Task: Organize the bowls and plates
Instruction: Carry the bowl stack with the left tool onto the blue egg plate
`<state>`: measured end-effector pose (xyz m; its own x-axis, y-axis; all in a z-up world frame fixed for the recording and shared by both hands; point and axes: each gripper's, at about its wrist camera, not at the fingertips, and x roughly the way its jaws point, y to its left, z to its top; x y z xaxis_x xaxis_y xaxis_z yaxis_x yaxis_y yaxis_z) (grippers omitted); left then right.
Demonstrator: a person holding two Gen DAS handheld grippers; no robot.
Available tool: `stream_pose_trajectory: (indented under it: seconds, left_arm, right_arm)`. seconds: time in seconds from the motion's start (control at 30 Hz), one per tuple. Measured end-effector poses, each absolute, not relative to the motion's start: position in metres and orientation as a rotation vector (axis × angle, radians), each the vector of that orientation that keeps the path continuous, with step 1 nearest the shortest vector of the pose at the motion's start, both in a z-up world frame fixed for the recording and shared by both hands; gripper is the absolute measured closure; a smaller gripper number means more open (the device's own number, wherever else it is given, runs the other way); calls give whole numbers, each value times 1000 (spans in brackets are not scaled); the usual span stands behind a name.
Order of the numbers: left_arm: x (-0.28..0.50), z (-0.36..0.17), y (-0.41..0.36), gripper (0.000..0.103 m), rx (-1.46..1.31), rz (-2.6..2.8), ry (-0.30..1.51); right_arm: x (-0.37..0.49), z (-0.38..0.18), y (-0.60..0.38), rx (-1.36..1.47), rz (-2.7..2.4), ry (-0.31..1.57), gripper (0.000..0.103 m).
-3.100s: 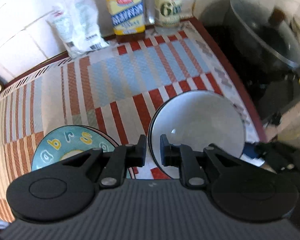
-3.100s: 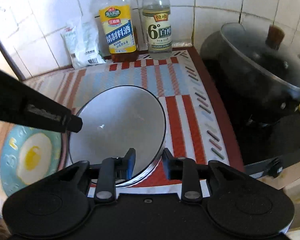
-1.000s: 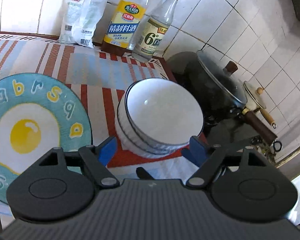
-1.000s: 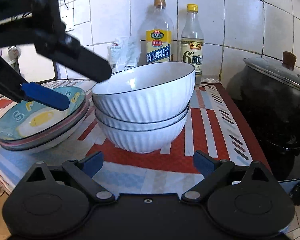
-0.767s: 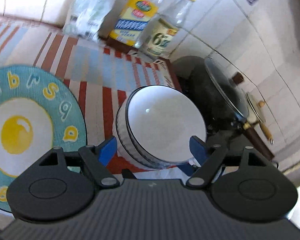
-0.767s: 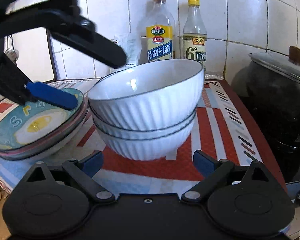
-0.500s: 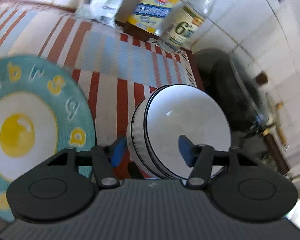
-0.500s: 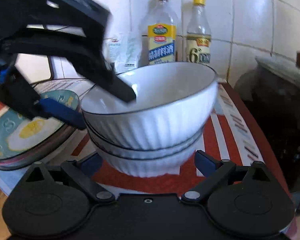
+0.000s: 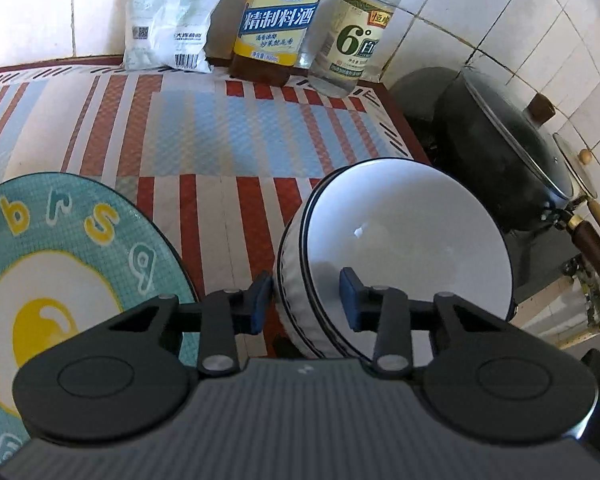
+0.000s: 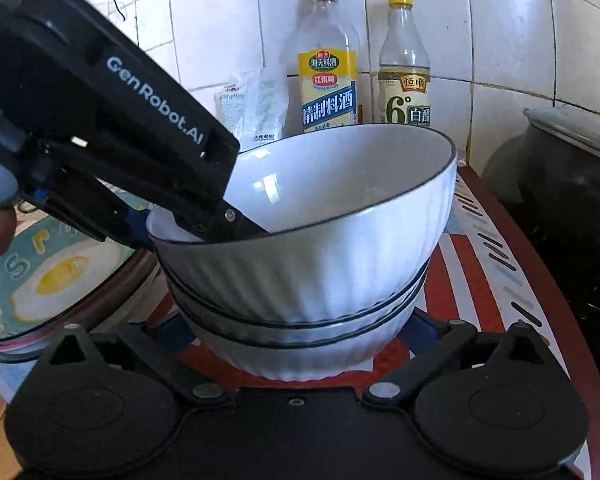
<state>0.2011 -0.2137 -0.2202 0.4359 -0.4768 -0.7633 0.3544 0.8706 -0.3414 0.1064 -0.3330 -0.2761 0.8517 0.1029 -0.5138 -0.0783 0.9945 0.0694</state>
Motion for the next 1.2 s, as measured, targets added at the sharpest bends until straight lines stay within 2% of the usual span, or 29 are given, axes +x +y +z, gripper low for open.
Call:
stream_pose_trajectory:
  seconds: [0.33, 0.63, 1.0, 1.2]
  left_arm:
    - [181, -217, -224, 67, -44, -503, 895]
    - [175, -200, -215, 67, -117, -503, 900]
    - [151, -157, -152, 67, -180, -395, 876]
    - [142, -156, -105, 67, -186, -303, 861]
  right_arm:
    - [106, -276, -336, 58, 103, 524, 1]
    - [99, -258, -335, 16, 104, 504, 1]
    - [93, -221, -292, -32, 245, 486, 1]
    - [102, -217, -251, -40, 352, 495, 1]
